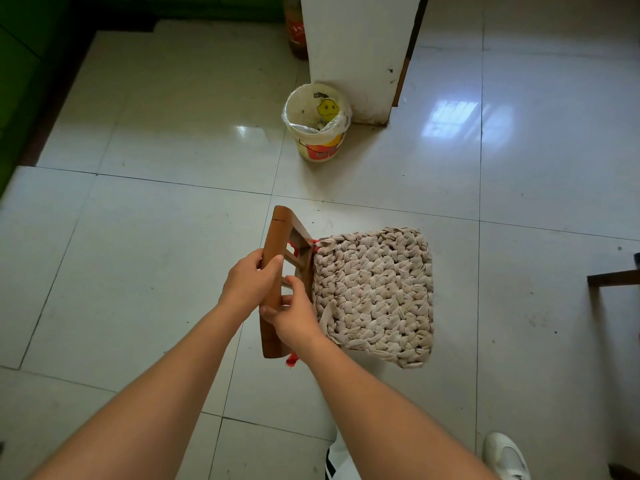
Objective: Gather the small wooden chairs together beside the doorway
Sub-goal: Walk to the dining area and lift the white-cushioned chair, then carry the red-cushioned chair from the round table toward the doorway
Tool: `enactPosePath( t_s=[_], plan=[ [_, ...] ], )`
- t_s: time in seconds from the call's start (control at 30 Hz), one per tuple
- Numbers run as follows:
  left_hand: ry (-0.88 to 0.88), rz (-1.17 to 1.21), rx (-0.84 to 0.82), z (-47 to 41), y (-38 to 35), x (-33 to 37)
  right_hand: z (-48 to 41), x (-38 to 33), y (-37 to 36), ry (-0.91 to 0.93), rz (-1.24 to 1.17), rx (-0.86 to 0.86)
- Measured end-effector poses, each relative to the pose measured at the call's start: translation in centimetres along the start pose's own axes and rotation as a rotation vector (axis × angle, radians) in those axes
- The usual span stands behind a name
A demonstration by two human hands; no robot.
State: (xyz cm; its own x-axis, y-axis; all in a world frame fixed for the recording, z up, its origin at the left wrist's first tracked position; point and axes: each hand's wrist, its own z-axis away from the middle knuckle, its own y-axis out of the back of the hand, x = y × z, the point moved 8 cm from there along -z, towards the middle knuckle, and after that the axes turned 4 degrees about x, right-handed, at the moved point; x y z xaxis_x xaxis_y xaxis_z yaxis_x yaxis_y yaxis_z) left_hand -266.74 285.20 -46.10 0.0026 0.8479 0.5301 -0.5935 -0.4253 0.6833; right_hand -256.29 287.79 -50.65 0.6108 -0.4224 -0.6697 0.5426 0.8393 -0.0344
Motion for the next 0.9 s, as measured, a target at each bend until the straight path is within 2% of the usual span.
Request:
enactPosePath(
  t_s=[0.13, 0.3, 0.37, 0.6, 0.9],
  plan=[
    [0.001, -0.06, 0.024, 0.4, -0.1, 0.7, 0.2, -0.5, 0.5, 0.014, 0.031, -0.016],
    [-0.215, -0.106, 0.142, 2.2, 0.8, 5.5, 1.8, -2.9, 4.3, 0.032, -0.037, 0.075],
    [-0.242, -0.104, 0.077, 3.1, 0.3, 7.4, 3.1, -4.3, 6.8, 0.05, -0.052, 0.119],
    [-0.336, 0.172, -0.28, 10.1, -1.6, 15.8, 11.4, -8.0, 17.0, 0.12, -0.181, 0.333],
    [-0.463, 0.344, -0.519, 24.4, -3.7, 28.3, 28.6, -9.1, 32.3, 0.307, -0.416, 0.554]
  ],
)
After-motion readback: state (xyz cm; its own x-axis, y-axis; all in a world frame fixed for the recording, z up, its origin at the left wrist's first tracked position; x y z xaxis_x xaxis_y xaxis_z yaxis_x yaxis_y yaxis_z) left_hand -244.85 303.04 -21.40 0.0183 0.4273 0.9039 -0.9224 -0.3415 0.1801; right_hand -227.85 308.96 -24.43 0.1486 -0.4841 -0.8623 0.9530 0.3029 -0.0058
